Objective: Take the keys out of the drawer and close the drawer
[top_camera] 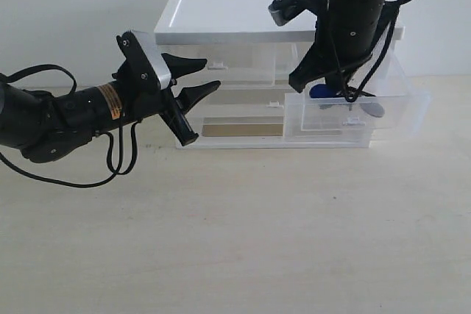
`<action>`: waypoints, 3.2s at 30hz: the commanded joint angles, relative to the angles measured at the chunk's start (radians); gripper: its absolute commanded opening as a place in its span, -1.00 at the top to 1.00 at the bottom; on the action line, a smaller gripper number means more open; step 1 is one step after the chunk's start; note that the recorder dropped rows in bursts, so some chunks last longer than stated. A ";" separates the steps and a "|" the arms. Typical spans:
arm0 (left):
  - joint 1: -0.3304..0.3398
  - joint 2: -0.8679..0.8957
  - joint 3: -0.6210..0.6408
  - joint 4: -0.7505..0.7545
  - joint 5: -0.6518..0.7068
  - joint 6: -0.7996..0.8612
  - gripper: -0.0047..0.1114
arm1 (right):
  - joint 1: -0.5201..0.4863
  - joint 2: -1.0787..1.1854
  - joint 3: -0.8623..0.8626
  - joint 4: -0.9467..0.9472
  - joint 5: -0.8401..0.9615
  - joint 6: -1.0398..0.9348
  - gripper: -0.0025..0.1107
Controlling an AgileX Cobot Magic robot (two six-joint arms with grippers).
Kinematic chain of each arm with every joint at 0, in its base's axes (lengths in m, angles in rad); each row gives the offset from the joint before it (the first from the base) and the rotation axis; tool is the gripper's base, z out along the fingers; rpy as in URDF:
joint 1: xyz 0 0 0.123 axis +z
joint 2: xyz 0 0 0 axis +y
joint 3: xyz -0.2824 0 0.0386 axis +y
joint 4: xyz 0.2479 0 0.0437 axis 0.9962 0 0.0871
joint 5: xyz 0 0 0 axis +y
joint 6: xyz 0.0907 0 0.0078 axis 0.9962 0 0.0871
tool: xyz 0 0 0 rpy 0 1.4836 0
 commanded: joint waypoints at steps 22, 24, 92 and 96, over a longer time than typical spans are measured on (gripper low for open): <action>-0.001 0.004 -0.009 -0.041 -0.027 -0.006 0.25 | 0.073 -0.411 0.005 0.051 -0.054 -0.018 0.96; -0.001 -0.006 -0.002 -0.041 -0.055 -0.011 0.25 | 0.114 -0.428 0.005 0.051 -0.052 -0.018 0.96; 0.037 -0.713 0.388 -0.544 0.018 -0.006 0.84 | 0.297 0.005 0.197 -0.376 -0.466 0.266 0.96; 0.037 -0.713 0.388 -0.544 0.019 -0.014 0.84 | 0.297 0.005 0.197 -0.440 -0.437 0.319 0.96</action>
